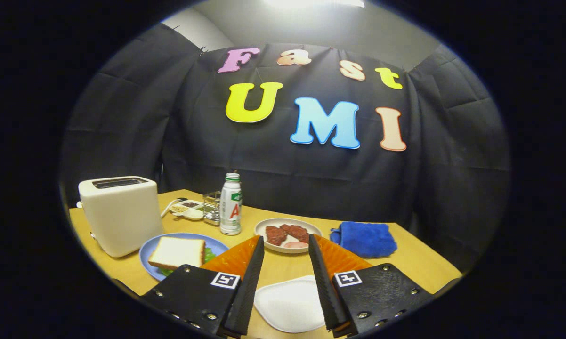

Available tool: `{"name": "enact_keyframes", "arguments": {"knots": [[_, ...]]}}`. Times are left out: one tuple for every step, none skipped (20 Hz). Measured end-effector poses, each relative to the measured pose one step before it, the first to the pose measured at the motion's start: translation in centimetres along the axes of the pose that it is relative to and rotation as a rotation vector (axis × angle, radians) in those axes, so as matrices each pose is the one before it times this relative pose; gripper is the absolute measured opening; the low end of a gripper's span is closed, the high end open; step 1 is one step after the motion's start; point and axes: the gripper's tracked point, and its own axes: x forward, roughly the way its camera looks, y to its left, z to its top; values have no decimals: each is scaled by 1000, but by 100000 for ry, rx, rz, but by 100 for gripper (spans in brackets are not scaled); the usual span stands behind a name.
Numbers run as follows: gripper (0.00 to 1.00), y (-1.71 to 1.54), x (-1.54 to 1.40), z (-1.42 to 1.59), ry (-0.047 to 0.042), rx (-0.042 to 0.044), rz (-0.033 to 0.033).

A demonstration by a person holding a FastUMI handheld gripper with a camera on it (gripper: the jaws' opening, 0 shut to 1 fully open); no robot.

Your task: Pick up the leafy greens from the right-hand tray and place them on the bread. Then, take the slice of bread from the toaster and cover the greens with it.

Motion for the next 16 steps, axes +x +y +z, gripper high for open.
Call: {"name": "enact_keyframes", "arguments": {"knots": [[59, -806, -385, -74, -158, 838, -862], [59, -1338, -135, -39, -533, 789, -1744], [59, -1480, -106, -72, -81, 598, -1481], [59, -999, -64, -119, 84, 1524, -979], [58, -740, -43, -186, 177, 1852, -196], [58, -855, 5, -84, -165, 937, -432], [58, -991, 82, -114, -374, 920, -551], [58, -813, -2, 118, -824, 825, -283], [58, -805, -13, 102, -1168, 505, -556], [58, -959, 56, 142, -1113, 679, -1017], [58, -739, 82, -66, -719, 344, 89], [58, -423, 30, 34, -278, 807, 1610], [58, -666, -51, -226, -99, -486, 877], [59, -792, -2, 29, -360, 109, 1034], [58, -868, 9, 9, -552, 247, 690], [59, -748, -128, -180, 486, 876, 1035]]}}
